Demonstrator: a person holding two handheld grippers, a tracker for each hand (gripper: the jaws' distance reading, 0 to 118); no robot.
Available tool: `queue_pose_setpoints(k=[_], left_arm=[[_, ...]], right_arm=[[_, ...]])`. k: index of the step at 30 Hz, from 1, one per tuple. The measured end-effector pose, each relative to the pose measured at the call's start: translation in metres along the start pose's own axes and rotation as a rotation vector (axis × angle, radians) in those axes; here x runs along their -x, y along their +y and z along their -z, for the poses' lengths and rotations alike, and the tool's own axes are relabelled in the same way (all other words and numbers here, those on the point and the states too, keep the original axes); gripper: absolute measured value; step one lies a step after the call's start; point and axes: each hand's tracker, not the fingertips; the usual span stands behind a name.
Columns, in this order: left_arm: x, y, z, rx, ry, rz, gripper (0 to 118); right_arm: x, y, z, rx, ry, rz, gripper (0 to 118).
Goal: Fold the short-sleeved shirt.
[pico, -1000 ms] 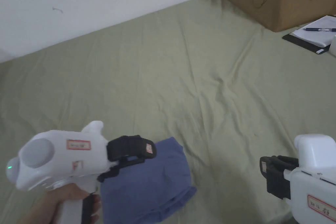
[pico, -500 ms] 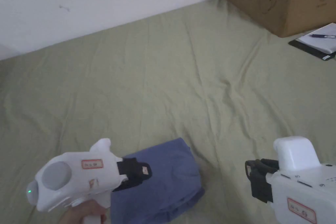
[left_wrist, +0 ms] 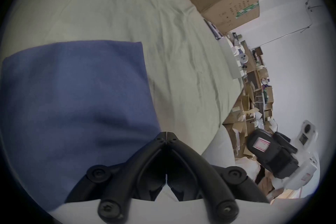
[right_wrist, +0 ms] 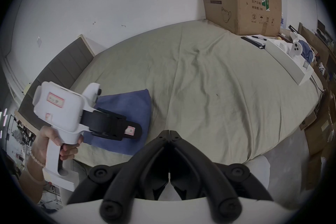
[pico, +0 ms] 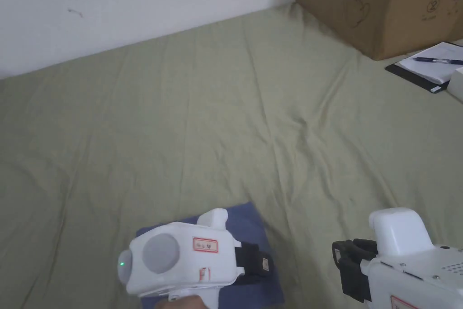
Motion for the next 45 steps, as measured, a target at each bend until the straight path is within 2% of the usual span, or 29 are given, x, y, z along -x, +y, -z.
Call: queue_pose_setpoints(k=[3, 4, 5, 6, 7, 8, 9, 10, 13, 17, 19, 23, 28, 29, 30, 31, 32, 33, 34, 35, 36, 38, 41, 42, 45], left_arm=[[0.017, -0.01, -0.054, -0.118, -0.057, -0.042, 3], [0.029, -0.013, -0.073, -0.145, -0.068, -0.068, 12], [0.043, -0.019, -0.093, -0.181, -0.092, -0.106, 33], [0.063, -0.023, -0.113, -0.219, -0.109, -0.153, 43], [0.079, -0.029, -0.13, -0.256, -0.117, -0.193, 43], [0.093, -0.036, -0.142, -0.286, -0.102, -0.215, 76], [0.107, -0.044, -0.152, -0.322, -0.085, -0.233, 114], [0.117, -0.052, -0.164, -0.393, -0.075, -0.257, 117], [0.155, -0.064, -0.175, -0.433, -0.045, -0.329, 116], [0.196, -0.055, -0.156, -0.355, -0.161, -0.461, 116], [0.199, -0.044, -0.135, -0.323, -0.251, -0.448, 116], [0.194, -0.017, -0.096, -0.23, -0.31, -0.41, 116], [0.186, 0.007, -0.054, -0.135, -0.511, -0.422, 112], [0.185, 0.009, -0.05, -0.137, -0.503, -0.418, 106], [0.185, 0.006, -0.05, -0.131, -0.5, -0.404, 80], [0.185, 0.006, -0.052, -0.119, -0.451, -0.378, 44], [0.186, 0.006, -0.054, -0.119, -0.381, -0.385, 23], [0.189, 0.005, -0.053, -0.111, -0.275, -0.403, 22], [0.21, 0.006, -0.05, -0.093, -0.316, -0.44, 22], [0.216, 0.004, -0.052, -0.105, -0.426, -0.471, 22], [0.216, 0.003, -0.057, -0.129, -0.44, -0.461, 22], [0.213, 0.0, -0.065, -0.131, -0.351, -0.404, 21], [0.216, 0.002, -0.086, -0.125, -0.338, -0.387, 20], [0.198, -0.004, -0.104, -0.133, -0.313, -0.364, 20], [0.209, -0.002, -0.154, -0.15, -0.192, -0.295, 20]], right_arm=[[0.017, 0.011, 0.013, 0.014, 0.033, -0.063, 0], [0.024, 0.015, 0.02, 0.022, 0.058, -0.081, 0], [0.033, 0.019, 0.028, 0.026, 0.091, -0.093, 0], [0.043, 0.023, 0.038, 0.041, 0.115, -0.104, 0], [0.055, 0.027, 0.049, 0.052, 0.141, -0.12, 0], [0.065, 0.029, 0.061, 0.063, 0.157, -0.135, 0], [0.078, 0.031, 0.075, 0.079, 0.147, -0.159, 0], [0.088, 0.031, 0.087, 0.095, 0.141, -0.183, 0], [0.114, 0.025, 0.127, 0.184, 0.145, -0.243, 0], [0.123, 0.005, 0.163, 0.246, 0.075, -0.3, 0], [0.122, 0.004, 0.161, 0.225, 0.069, -0.274, 0], [0.127, 0.005, 0.159, 0.224, 0.052, -0.329, 0], [0.126, 0.005, 0.159, 0.225, 0.046, -0.34, 0], [0.124, 0.004, 0.159, 0.223, 0.05, -0.329, 0], [0.122, 0.004, 0.159, 0.221, 0.056, -0.31, 0], [0.121, 0.005, 0.158, 0.22, 0.06, -0.297, 0], [0.12, 0.005, 0.157, 0.217, 0.061, -0.287, 0], [0.121, 0.006, 0.154, 0.211, 0.06, -0.275, 0], [0.121, 0.008, 0.15, 0.192, 0.081, -0.247, 0], [0.123, 0.009, 0.145, 0.175, 0.071, -0.228, 0], [0.128, 0.012, 0.135, 0.13, 0.057, -0.23, 0], [0.137, 0.017, 0.114, 0.037, 0.057, -0.251, 0], [0.157, 0.03, 0.081, -0.094, 0.062, -0.272, 0], [0.163, 0.034, 0.071, -0.134, 0.057, -0.271, 0], [0.182, 0.044, 0.048, -0.232, 0.051, -0.254, 0]])
